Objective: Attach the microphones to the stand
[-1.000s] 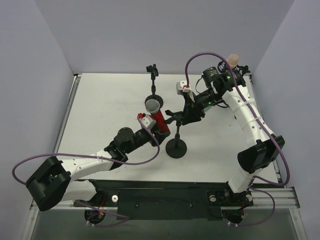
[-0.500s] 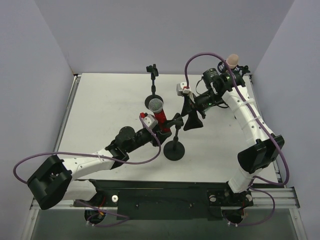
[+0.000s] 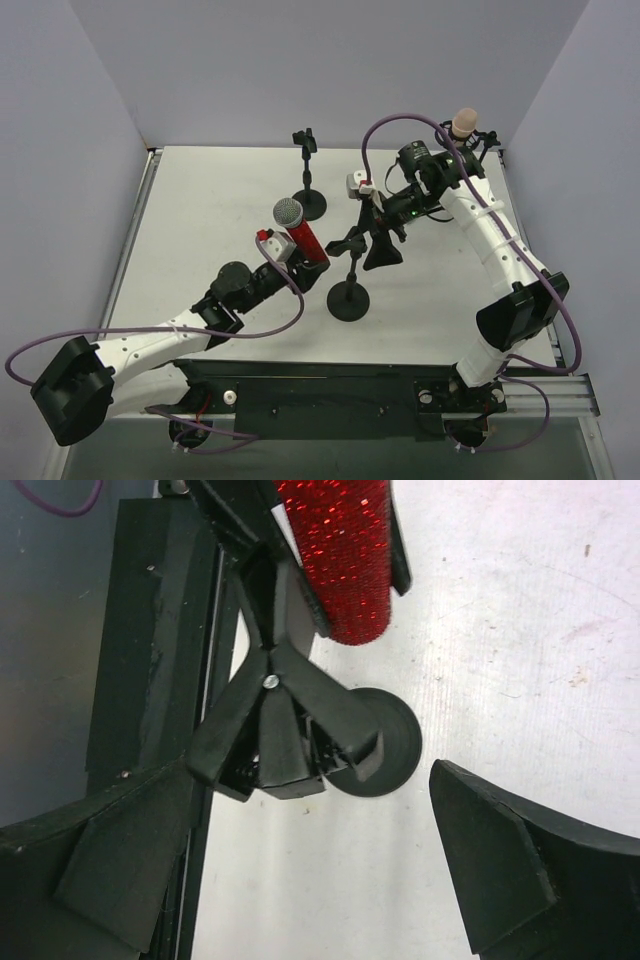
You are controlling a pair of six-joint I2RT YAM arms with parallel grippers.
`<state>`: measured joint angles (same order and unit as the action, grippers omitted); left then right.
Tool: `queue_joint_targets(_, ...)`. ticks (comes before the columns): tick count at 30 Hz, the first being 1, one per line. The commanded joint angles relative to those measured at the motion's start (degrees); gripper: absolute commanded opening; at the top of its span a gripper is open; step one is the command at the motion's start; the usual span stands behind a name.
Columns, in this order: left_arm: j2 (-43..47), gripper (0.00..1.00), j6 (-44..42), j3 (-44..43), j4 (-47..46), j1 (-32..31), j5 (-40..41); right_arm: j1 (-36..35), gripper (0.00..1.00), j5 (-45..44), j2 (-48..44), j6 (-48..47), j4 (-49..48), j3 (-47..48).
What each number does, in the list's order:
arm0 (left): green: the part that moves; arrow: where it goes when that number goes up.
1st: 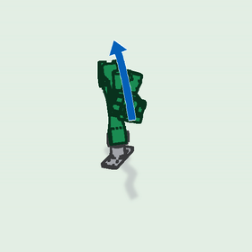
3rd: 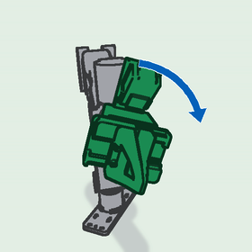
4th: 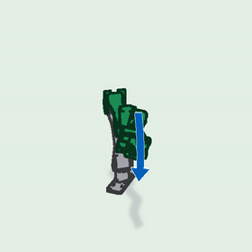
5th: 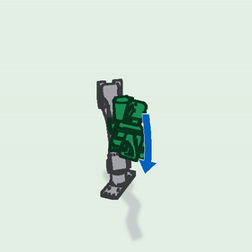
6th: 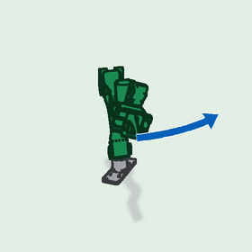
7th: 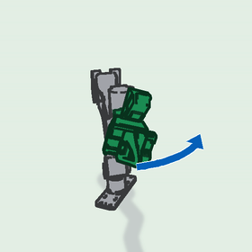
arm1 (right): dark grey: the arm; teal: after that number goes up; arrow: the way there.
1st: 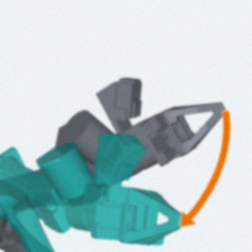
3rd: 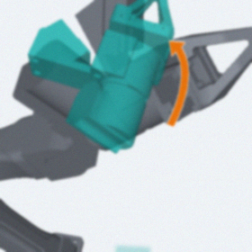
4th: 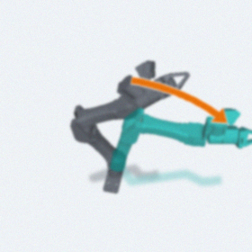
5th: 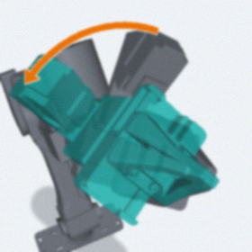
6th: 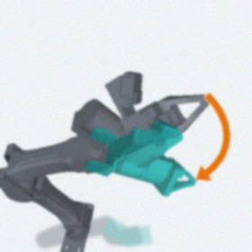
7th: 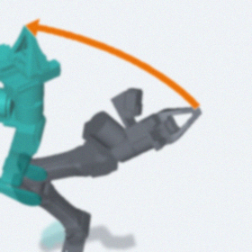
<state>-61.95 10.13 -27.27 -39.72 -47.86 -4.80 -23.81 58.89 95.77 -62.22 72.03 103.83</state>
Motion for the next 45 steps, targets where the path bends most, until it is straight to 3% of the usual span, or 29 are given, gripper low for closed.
queue_joint_targets(1,2.6,0.00,0.6,0.9,-0.6,0.2,0.1,-1.1,1.00,0.2,-0.8,4.8,-3.4,2.3)
queue_joint_targets(10,4.2,0.00,0.7,1.6,1.5,0.0,-1.8,-3.5,0.96,-1.1,-0.6,6.8,-4.4,2.7)
queue_joint_targets(14,4.2,0.00,0.8,2.0,1.8,0.0,-2.5,-3.4,0.87,-0.9,-0.7,6.8,-4.3,2.8)
queue_joint_targets(16,3.8,0.00,0.7,1.9,1.9,-0.2,-2.7,-3.4,0.79,-0.9,-0.7,6.6,-4.1,2.8)
queue_joint_targets(18,3.2,0.00,0.5,1.4,2.5,-0.5,-3.0,-3.4,0.57,-1.1,-0.7,5.7,-3.4,3.0)
queue_joint_targets(19,2.6,0.00,0.1,0.8,3.0,-0.6,-3.1,-3.4,0.41,-1.1,-0.7,5.1,-2.7,3.0)
queue_joint_targets(21,1.5,0.00,-0.4,-0.1,3.6,-1.0,-3.2,-3.4,0.28,-1.2,-0.7,4.0,-1.8,3.0)
queue_joint_targets(25,-0.5,0.00,-0.9,-1.9,4.0,-1.3,-3.7,-3.4,0.15,-1.2,-0.5,3.3,-0.9,3.0)
queue_joint_targets(32,-3.6,0.00,-0.9,-4.1,2.6,-2.7,-4.0,-3.4,0.08,-1.3,-0.2,3.4,-0.9,2.6)
queue_joint_targets(45,-4.1,0.00,-1.1,-2.7,-2.8,-5.8,-2.0,-3.1,0.08,-1.9,-0.1,4.0,-1.1,2.2)
